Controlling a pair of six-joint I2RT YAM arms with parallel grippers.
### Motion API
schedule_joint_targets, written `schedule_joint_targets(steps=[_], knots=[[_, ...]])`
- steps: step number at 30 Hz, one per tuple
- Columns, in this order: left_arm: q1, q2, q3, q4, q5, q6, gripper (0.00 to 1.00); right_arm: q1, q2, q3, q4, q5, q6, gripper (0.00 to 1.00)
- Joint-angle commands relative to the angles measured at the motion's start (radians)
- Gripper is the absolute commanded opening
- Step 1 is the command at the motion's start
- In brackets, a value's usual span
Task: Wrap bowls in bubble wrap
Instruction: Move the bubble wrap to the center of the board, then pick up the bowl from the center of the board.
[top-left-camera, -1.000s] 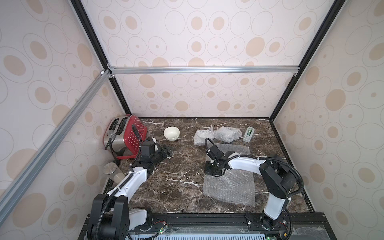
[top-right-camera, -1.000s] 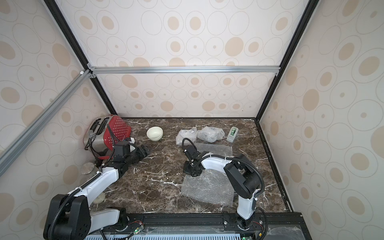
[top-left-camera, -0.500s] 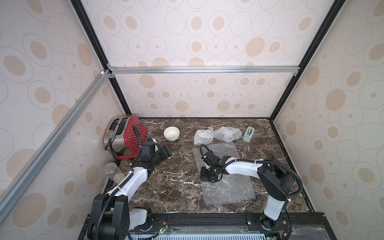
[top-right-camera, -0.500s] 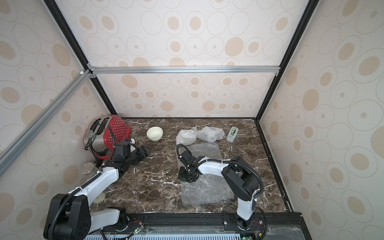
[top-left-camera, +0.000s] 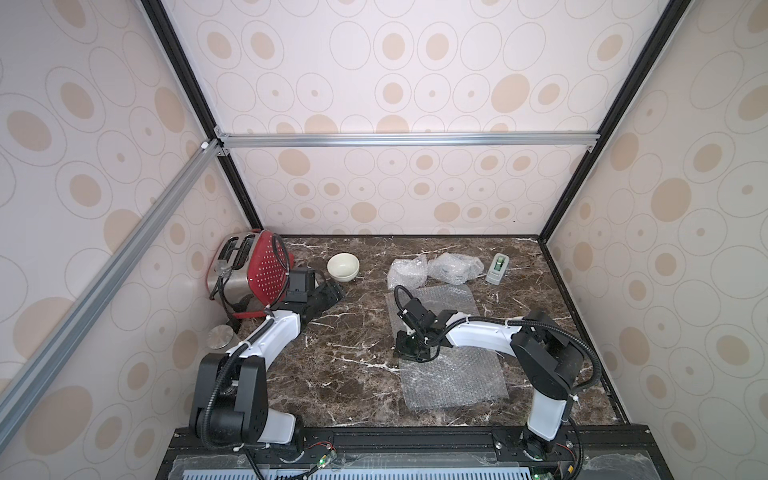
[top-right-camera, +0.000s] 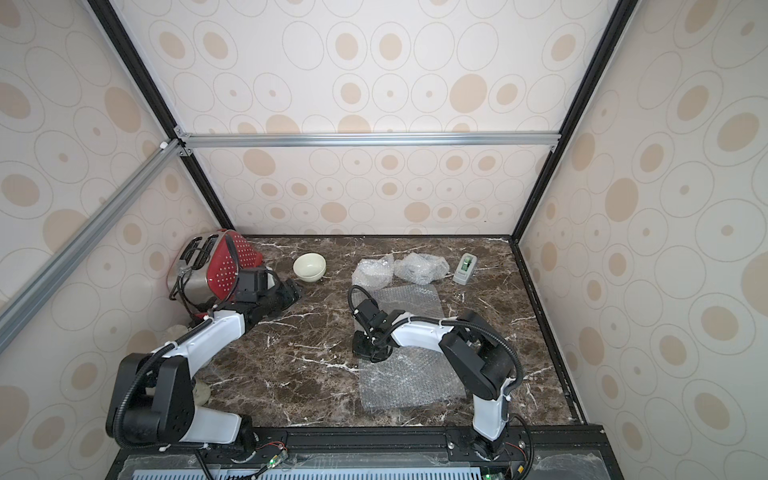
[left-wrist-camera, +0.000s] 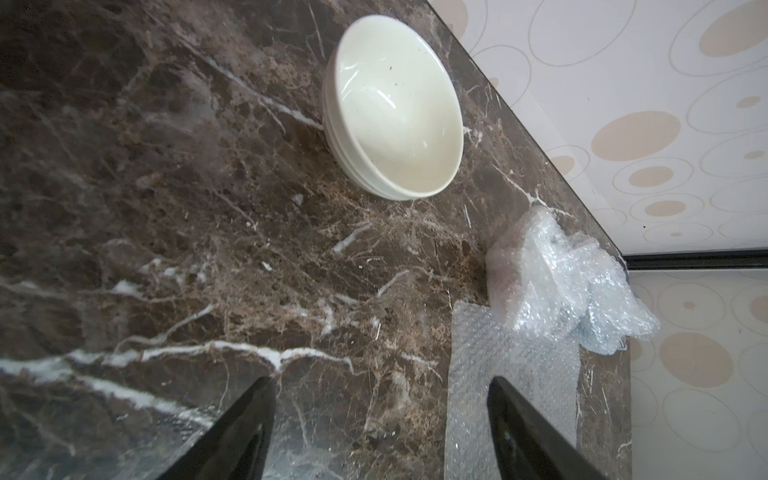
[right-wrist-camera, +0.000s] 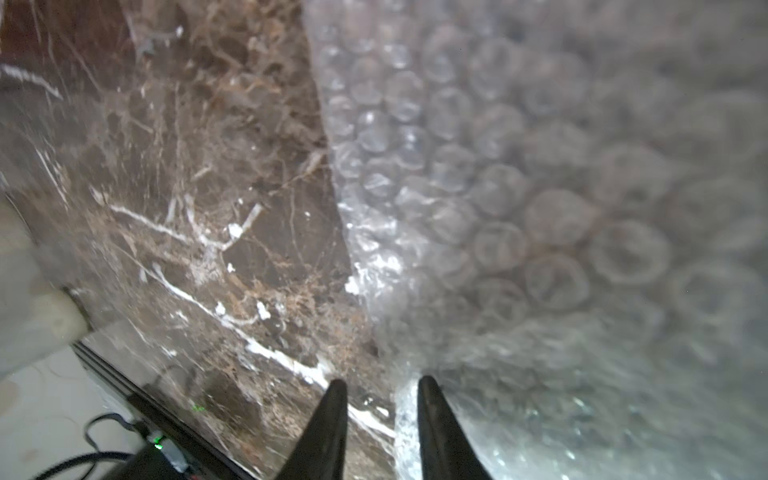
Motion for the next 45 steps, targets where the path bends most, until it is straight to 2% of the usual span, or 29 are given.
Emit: schedule_joint_targets(steps=[1, 6, 8, 13, 14, 17, 20, 22, 25, 29, 30, 38, 43, 45], knots=[[0.010, 0.076, 0.111, -0.064, -0.073, 0.008, 0.77, 0.005, -0.088, 0.020, -0.089, 0.065, -0.051, 0.39], [0.025, 0.215, 0.250, -0.103, -0.086, 0.010, 0.73, 0.005, -0.199, 0.013, -0.169, 0.142, -0.107, 0.40], [0.037, 0.294, 0.330, -0.152, -0.061, 0.020, 0.67, 0.004, -0.228, 0.006, -0.181, 0.166, -0.125, 0.40], [0.063, 0.458, 0.541, -0.155, -0.060, 0.022, 0.66, -0.001, -0.262, -0.009, -0.200, 0.190, -0.154, 0.40], [0.064, 0.483, 0.570, -0.317, -0.045, 0.083, 0.61, -0.001, -0.269, -0.015, -0.198, 0.192, -0.156, 0.40], [0.066, 0.532, 0.631, -0.353, -0.034, 0.102, 0.56, -0.006, -0.288, -0.034, -0.192, 0.200, -0.159, 0.40], [0.066, 0.568, 0.661, -0.361, -0.017, 0.108, 0.48, -0.015, -0.296, -0.053, -0.181, 0.198, -0.163, 0.40], [0.066, 0.598, 0.682, -0.372, 0.004, 0.113, 0.39, -0.023, -0.298, -0.056, -0.175, 0.195, -0.166, 0.40], [0.066, 0.621, 0.694, -0.384, 0.010, 0.122, 0.30, -0.030, -0.307, -0.056, -0.173, 0.199, -0.170, 0.40], [0.066, 0.623, 0.695, -0.393, -0.003, 0.140, 0.10, -0.042, -0.320, -0.060, -0.177, 0.204, -0.176, 0.40], [0.066, 0.618, 0.695, -0.396, -0.006, 0.146, 0.01, -0.047, -0.324, -0.061, -0.178, 0.204, -0.179, 0.40], [0.066, 0.502, 0.672, -0.398, 0.010, 0.171, 0.00, -0.122, -0.371, -0.106, -0.182, 0.183, -0.198, 0.40], [0.042, 0.321, 0.602, -0.434, 0.060, 0.192, 0.00, -0.249, -0.443, -0.164, -0.194, 0.146, -0.233, 0.40], [-0.006, 0.216, 0.568, -0.466, 0.055, 0.217, 0.00, -0.330, -0.476, -0.194, -0.199, 0.121, -0.254, 0.41]])
